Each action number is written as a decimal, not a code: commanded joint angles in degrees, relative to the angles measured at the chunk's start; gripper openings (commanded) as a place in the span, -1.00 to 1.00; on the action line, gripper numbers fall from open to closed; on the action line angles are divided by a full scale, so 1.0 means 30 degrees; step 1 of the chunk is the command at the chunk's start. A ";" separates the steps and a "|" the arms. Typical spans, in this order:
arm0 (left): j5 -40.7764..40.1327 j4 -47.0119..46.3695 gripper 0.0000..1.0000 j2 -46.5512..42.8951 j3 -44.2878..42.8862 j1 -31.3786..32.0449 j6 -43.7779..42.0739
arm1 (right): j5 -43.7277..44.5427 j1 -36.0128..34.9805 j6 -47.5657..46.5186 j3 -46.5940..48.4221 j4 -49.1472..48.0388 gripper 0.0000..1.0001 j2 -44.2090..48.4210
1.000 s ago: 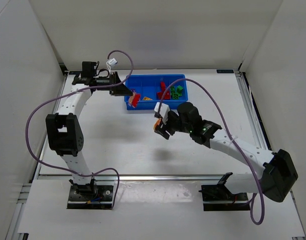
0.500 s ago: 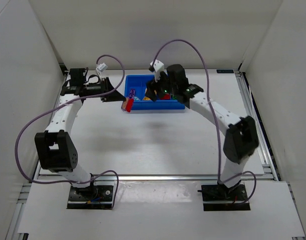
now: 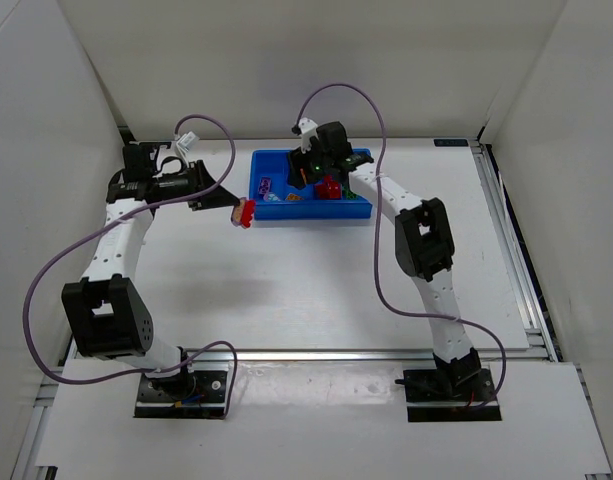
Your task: Sort the legos into containers by color
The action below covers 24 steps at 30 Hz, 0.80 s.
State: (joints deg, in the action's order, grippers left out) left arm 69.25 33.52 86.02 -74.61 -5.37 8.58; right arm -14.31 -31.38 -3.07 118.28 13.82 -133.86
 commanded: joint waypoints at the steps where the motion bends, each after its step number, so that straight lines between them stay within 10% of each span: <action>1: 0.0090 0.0224 -0.53 -0.1016 -0.0003 -0.0145 -0.0282 | -0.0388 0.0058 -0.0119 0.1996 0.0109 -0.46 -0.0552; 7: -0.0116 0.0224 -0.53 -0.0842 0.0114 -0.0145 -0.0398 | -0.0914 0.0058 0.0115 0.2528 0.0109 0.42 -0.0878; 19: -0.0028 0.0195 -0.55 -0.0547 0.0026 -0.0174 -0.0633 | -0.4222 0.0877 0.0026 -0.1311 0.0722 0.70 0.3867; 24: 0.0176 0.0224 -0.55 -0.1044 0.0026 -0.0145 -0.1072 | -1.3906 0.3043 0.5040 -0.2535 -0.0876 0.67 0.5914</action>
State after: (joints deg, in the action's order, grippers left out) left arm 68.16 33.56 86.02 -74.59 -5.58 7.03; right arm -36.53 -26.41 1.23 113.27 15.86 -122.15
